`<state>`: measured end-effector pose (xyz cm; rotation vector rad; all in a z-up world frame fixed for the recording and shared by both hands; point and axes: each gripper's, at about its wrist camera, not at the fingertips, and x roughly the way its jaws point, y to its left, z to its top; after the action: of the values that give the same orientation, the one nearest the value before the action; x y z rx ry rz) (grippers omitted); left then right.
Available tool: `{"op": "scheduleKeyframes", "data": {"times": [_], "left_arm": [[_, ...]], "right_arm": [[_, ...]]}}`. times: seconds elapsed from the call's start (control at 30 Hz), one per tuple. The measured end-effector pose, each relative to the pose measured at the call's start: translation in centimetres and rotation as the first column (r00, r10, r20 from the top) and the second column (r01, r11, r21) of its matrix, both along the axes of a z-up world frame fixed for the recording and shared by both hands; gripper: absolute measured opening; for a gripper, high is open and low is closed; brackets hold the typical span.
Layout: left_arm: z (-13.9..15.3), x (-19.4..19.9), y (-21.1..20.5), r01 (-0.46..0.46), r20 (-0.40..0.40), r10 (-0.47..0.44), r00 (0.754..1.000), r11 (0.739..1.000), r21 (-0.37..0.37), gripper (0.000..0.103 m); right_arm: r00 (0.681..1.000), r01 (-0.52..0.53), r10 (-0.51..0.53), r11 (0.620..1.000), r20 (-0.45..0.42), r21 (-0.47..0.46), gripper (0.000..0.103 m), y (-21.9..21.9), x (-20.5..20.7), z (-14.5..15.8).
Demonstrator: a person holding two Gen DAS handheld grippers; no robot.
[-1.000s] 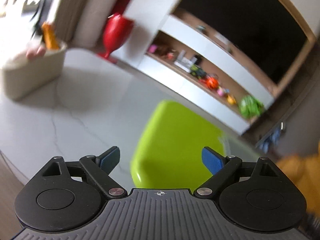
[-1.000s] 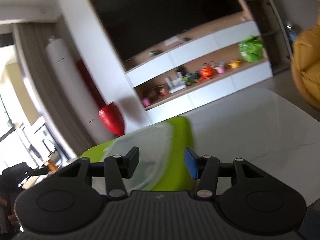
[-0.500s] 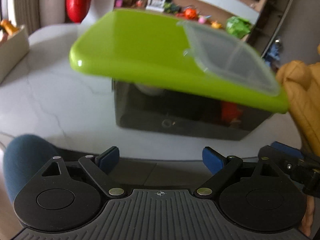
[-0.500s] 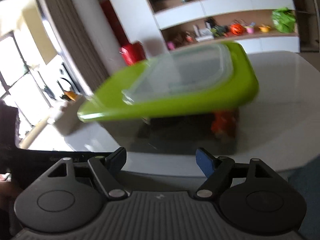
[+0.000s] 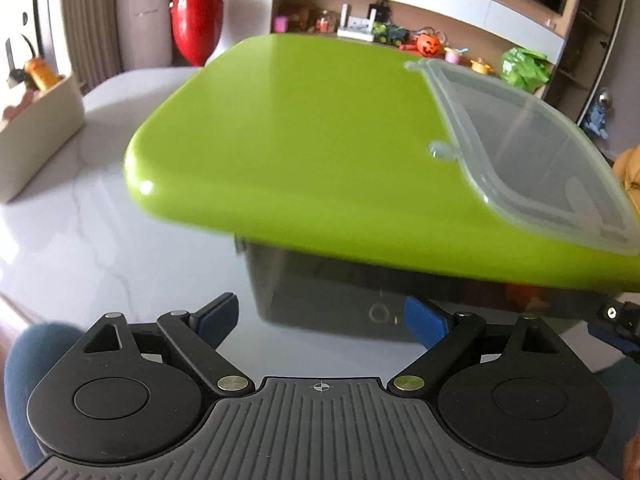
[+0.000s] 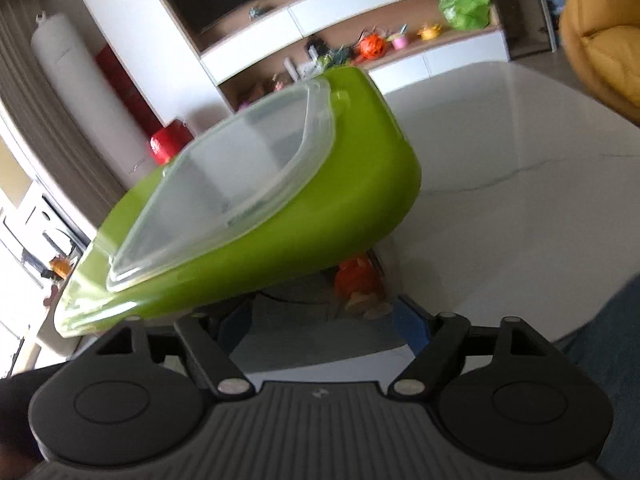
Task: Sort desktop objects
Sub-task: 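Lower the lid onto the box and open both tools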
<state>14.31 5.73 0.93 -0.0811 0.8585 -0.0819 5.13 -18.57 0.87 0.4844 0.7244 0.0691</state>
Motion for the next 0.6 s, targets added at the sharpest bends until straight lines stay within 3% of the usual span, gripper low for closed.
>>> {"op": "scheduleKeyframes", "data": {"times": [0.2, 0.6], "left_arm": [[0.4, 2.3, -1.2, 0.051, -0.008, -0.051, 0.999, 0.999, 0.000, 0.095], [-0.4, 7.7, -1.7, 0.008, -0.044, -0.009, 0.999, 1.000, -0.018, 0.096]], "right_arm": [[0.999, 0.040, -0.039, 0.997, 0.024, -0.059, 0.080, -0.5, 2.3, -0.8], [0.998, 0.059, -0.059, 0.996, -0.001, -0.072, 0.083, -0.2, 8.7, -1.2]]}}
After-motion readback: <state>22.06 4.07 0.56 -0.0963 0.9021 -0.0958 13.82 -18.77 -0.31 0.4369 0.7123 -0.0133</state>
